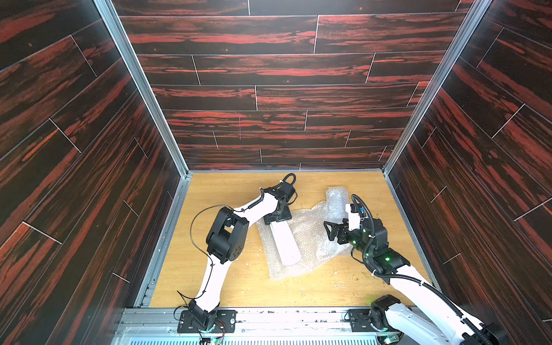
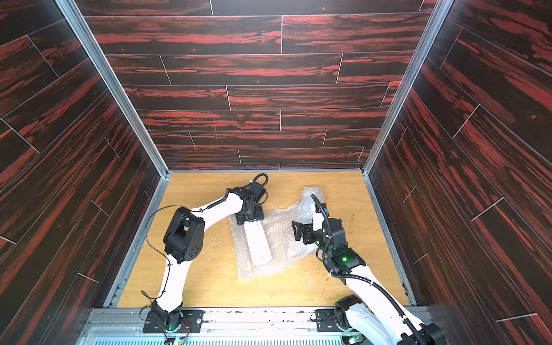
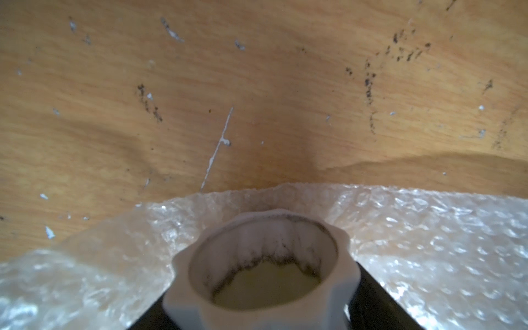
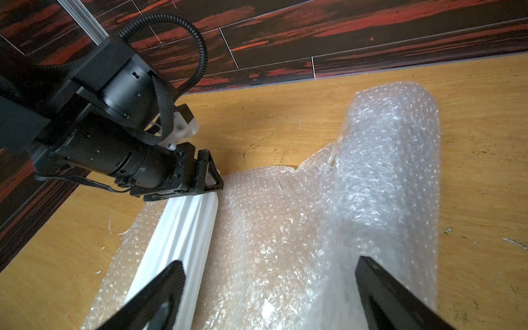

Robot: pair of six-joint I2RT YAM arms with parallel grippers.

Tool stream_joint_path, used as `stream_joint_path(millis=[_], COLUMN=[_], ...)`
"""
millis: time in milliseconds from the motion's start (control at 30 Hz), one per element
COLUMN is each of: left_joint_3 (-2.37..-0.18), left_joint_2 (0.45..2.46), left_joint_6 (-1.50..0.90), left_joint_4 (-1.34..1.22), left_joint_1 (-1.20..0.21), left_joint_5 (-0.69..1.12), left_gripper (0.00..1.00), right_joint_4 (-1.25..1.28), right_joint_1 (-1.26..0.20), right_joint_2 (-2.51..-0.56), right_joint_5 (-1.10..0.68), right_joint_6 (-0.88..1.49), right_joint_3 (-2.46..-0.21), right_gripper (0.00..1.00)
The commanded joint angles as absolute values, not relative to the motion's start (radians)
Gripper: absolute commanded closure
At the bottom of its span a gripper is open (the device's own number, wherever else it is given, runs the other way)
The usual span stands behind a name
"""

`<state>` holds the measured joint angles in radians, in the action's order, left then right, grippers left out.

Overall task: Unwrap the vase from the bubble wrap
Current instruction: Pick up the vase from the bubble wrap.

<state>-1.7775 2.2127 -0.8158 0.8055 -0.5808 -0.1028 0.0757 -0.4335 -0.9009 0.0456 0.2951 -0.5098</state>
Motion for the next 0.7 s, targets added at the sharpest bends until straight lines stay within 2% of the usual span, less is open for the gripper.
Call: stream_joint_path(millis=[0,133,267,400,467,567,667], left_joint_3=[-1.773,-1.798,-1.832,-1.867,-1.866,-1.852,-1.835], left_joint_2=[2.254,2.286,2.316,2.342,2.342,2.314,2.268], left_joint_6=[-0.783,-0.757,-0.729,-0.702,-0.695,-0.684,-0.661], left_joint_4=[0.883,0.894,0.903,0.929,0.928,0.927,0.92], left_joint_1=[-0.575,-0.561,-0.548,-0.546,-0.543,-0.542,-0.543], left_joint_5=[-0.152,-0.137,-0.142,-0.128,-0.13,-0.144,-0.183], left_gripper=[0.3,0.29,0.21,0.2,0.3,0.54,0.66], right_joint_4=[0.09,0.088,0.082,0.074,0.07,0.056,0.043], right_joint_1=[-0.437,-0.437,-0.438,-0.437,-0.438,-0.438,-0.438], right_joint_2=[-0.891,-0.887,-0.881,-0.876,-0.875,-0.874,-0.877], right_joint_5=[0.061,0.058,0.062,0.069,0.07,0.071,0.069], right_joint_6=[0.285,0.285,0.285,0.284,0.287,0.287,0.283], right_joint_3=[-0.498,-0.495,-0.495,-0.494,-0.494,-0.501,-0.513], right_gripper=[0.04,0.04,0.04,0.04,0.04,0.04,0.04])
